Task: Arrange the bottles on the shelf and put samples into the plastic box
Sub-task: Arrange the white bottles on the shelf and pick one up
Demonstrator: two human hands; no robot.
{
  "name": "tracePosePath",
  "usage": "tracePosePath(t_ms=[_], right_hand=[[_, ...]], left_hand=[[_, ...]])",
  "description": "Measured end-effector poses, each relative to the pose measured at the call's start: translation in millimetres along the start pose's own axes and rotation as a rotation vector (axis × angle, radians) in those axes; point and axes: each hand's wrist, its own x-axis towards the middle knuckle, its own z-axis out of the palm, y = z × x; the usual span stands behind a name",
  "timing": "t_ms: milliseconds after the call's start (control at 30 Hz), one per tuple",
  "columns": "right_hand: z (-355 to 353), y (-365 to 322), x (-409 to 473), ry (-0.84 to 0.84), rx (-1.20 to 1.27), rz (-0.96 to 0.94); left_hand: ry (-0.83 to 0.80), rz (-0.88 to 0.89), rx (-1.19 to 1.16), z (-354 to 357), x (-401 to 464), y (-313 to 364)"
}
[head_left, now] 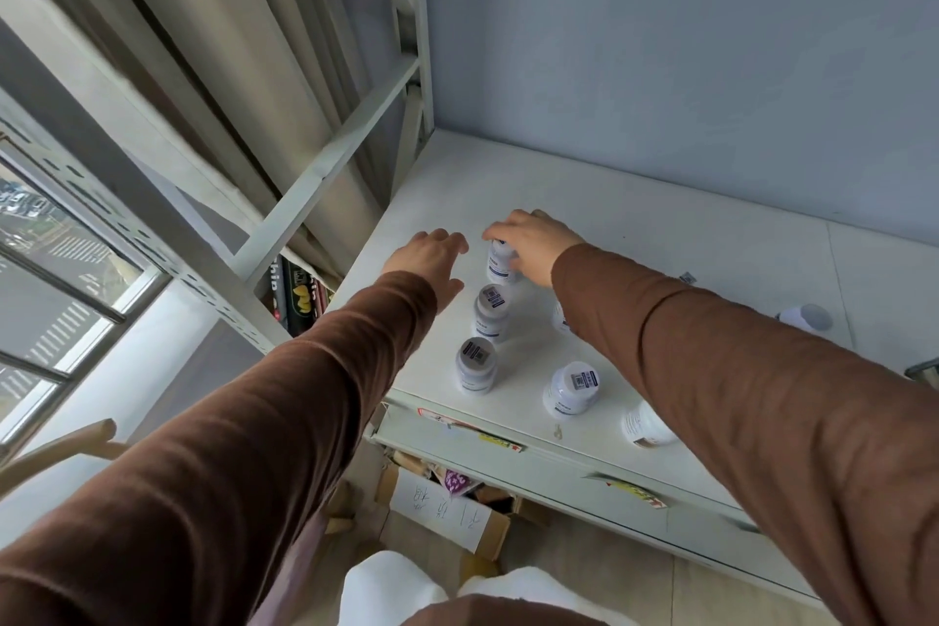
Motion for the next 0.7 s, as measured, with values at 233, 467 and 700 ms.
tracePosePath(t_ms=[233, 467, 700], right_hand=[[-20, 2, 1, 0.141, 0.355, 0.086], [-98, -29, -17, 0.350, 0.736, 0.187], [-125, -51, -30, 0.432, 0.881, 0.088]], left_hand=[[0.094, -0.015, -0.278, -7, 0, -6], [0.174, 0.014, -1.280, -49, -13, 14], [-0.300, -0.083, -1.990, -75, -28, 32]])
